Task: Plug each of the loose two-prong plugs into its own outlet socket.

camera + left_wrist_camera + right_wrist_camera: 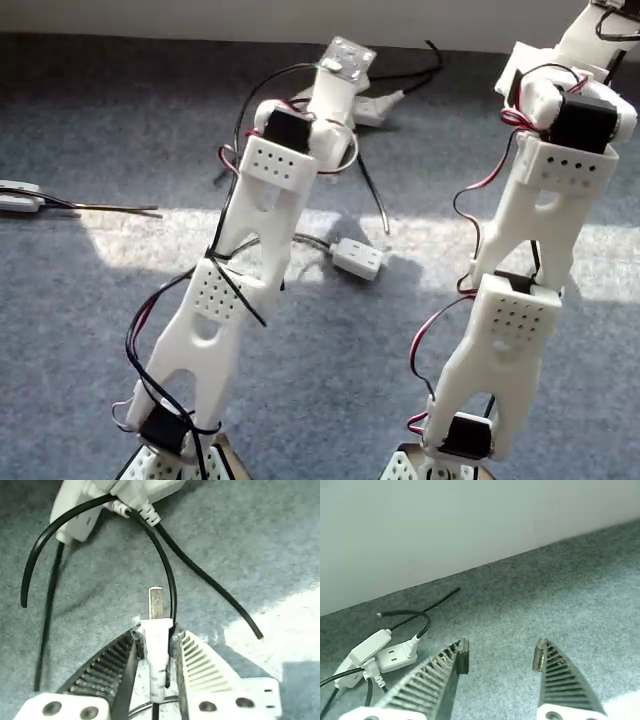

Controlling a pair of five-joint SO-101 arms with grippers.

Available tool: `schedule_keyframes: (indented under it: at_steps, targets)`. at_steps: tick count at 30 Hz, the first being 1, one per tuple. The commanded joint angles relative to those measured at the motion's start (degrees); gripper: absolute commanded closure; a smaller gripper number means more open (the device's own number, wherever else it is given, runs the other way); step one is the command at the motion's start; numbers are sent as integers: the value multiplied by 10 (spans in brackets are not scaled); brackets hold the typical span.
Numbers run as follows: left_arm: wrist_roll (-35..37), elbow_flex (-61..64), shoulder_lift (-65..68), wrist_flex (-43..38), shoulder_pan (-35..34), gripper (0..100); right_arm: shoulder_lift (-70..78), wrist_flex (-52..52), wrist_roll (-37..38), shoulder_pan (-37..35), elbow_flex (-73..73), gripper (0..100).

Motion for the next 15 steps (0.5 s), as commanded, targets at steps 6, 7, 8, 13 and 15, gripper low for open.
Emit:
schedule_keyframes:
  at_steps: [6,7,8,13,15]
  targets:
    - [50,-30,-199,40,41,995,-36,-15,-5,3,2,786]
    - [60,-30,-210,40,34,995,-36,-15,-5,3,2,786]
    - [65,-30,-219,40,28,995,-36,-15,-6,3,2,786]
    - [68,-30,-273,40,11,995,-36,-17,-6,3,2,786]
    - [68,-30,-298,40,11,995,-36,-17,-7,3,2,786]
